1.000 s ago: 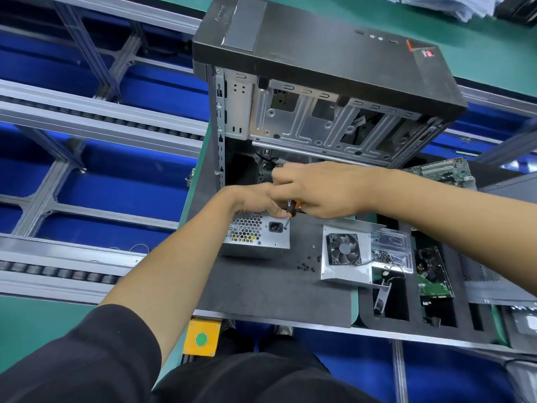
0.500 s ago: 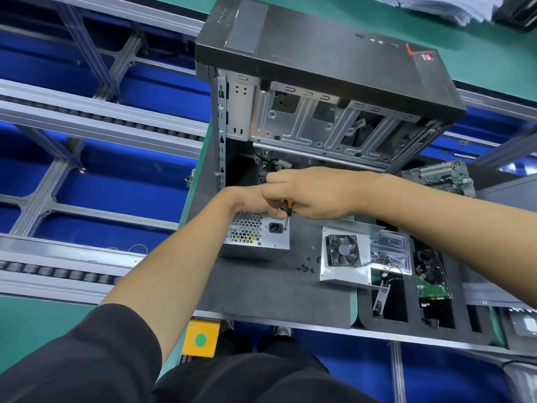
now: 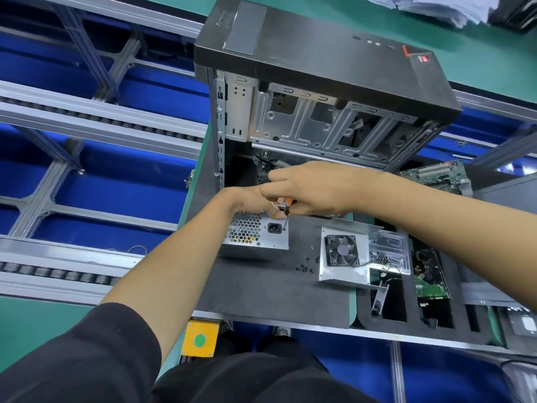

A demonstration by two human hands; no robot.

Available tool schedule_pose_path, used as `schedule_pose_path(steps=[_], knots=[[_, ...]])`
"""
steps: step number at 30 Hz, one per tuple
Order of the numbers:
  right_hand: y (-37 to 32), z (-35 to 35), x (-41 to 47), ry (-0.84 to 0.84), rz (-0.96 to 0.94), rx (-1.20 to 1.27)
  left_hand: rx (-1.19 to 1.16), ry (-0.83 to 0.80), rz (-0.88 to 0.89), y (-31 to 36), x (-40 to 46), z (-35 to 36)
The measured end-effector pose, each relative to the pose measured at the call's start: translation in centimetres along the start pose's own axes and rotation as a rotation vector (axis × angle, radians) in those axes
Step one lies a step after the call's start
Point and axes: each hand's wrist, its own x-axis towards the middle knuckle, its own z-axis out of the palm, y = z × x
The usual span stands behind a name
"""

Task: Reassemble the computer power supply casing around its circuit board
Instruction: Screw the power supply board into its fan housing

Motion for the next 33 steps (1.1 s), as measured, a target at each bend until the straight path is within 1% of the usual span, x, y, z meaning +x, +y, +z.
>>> schedule_pose_path(steps=[4,6,9,11,13,15,17,19,21,22,24,25,26,27,29,30,31,32,33], knots=[[-0.3,0.8,0.3,0.012,0.095,-0.181,0.057,0.021,0.002,-0.1,0.4,0.0],[-0.4,1.0,0.4,0.019,0.117,-0.232,0.06,0.034,-0.02,-0.1,0.4,0.1],[-0.6,0.5,0.3,0.005,0.12,-0.189,-0.002,0.035,-0.046,-0.4,0.2,-0.1],[-0.7,0.1,0.1,-0.008,0.09,-0.163,-0.029,0.01,-0.035,-0.2,0.0,-0.2],[-0.6,0.0,0.0,0.003,0.119,-0.127,-0.035,0.015,-0.021,0.0,0.0,0.0],[-0.4,0.4,-0.1,0.02,0.194,-0.074,-0.013,0.03,-0.007,0.0,0.2,0.1],[-0.6,0.7,-0.3,0.036,0.252,-0.044,0.025,0.01,-0.001,0.2,-0.1,0.1],[-0.9,0.9,-1.1,0.075,0.282,-0.081,0.068,-0.032,0.033,0.7,-0.4,0.1],[-1.3,0.7,-2.5,0.139,0.343,-0.119,0.105,-0.065,0.031,0.9,-0.7,-0.2],[-1.5,0.7,-3.8,0.18,0.397,-0.093,0.123,-0.061,0.022,0.9,-0.6,0.0],[-1.6,1.5,-6.7,0.267,0.531,0.053,0.171,-0.007,-0.036,1.3,-0.4,0.3],[-1.6,2.3,-8.2,0.309,0.606,0.138,0.22,0.029,-0.062,1.6,-0.3,0.6],[-1.7,3.5,-9.9,0.346,0.685,0.218,0.319,0.075,-0.064,1.9,0.0,1.1],[-1.8,5.0,-11.4,0.375,0.766,0.293,0.47,0.148,-0.046,2.0,0.4,1.7],[-2.4,8.6,-14.1,0.42,0.923,0.414,0.795,0.335,0.055,2.8,0.8,3.6],[-2.9,10.6,-15.2,0.436,0.99,0.466,0.915,0.384,0.121,3.5,0.8,4.9],[-3.3,12.5,-16.1,0.448,1.042,0.516,1.021,0.395,0.184,4.1,0.9,6.3],[-3.8,14.2,-16.8,0.456,1.082,0.557,1.124,0.366,0.229,4.6,1.1,7.8],[-4.3,15.9,-17.5,0.459,1.115,0.589,1.225,0.305,0.244,5.0,1.3,9.1]])
